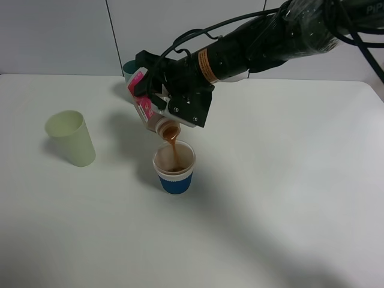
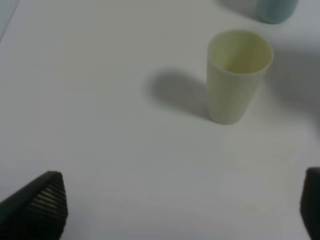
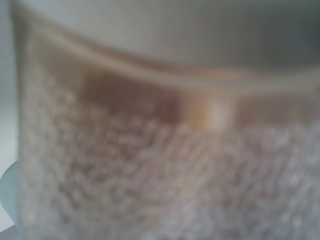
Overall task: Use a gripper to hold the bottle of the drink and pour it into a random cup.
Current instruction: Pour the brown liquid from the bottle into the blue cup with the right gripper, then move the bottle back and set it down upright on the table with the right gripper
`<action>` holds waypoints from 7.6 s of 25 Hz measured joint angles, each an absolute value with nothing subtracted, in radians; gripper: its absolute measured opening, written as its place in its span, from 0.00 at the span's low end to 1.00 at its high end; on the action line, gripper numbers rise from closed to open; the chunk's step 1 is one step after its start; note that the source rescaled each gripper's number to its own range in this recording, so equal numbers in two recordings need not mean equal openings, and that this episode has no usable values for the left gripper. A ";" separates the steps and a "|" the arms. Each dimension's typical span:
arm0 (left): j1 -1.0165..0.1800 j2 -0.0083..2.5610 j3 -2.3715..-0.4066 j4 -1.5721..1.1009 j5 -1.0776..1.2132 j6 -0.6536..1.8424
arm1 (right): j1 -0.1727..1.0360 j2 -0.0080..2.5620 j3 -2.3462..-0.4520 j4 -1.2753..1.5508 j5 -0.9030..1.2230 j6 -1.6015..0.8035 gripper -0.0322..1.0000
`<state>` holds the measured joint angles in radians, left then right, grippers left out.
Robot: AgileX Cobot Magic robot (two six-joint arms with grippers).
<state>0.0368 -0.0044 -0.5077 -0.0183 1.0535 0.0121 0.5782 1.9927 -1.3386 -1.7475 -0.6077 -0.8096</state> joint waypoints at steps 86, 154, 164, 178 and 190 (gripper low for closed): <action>0.037 -0.004 -0.508 -0.019 1.053 0.012 | 0.638 1.960 -1.339 -1.698 -0.510 -1.109 0.04; 0.037 -0.004 -0.508 -0.019 1.053 0.012 | 0.558 1.957 -1.339 -1.501 -0.496 1.179 0.04; 0.037 -0.004 -0.508 -0.019 1.053 0.012 | 0.512 1.956 -1.272 -1.360 -0.410 1.176 0.04; 0.037 -0.004 -0.508 -0.019 1.053 0.012 | 0.441 1.956 -0.988 -0.533 -0.372 0.473 0.04; 0.037 -0.004 -0.508 -0.019 1.053 0.012 | 0.388 1.956 -0.949 -0.494 -0.388 0.391 0.04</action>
<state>0.0368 -0.0044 -0.5077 -0.0188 1.0535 0.0123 0.3877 1.9561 -0.9485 -0.4941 -0.3877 0.3912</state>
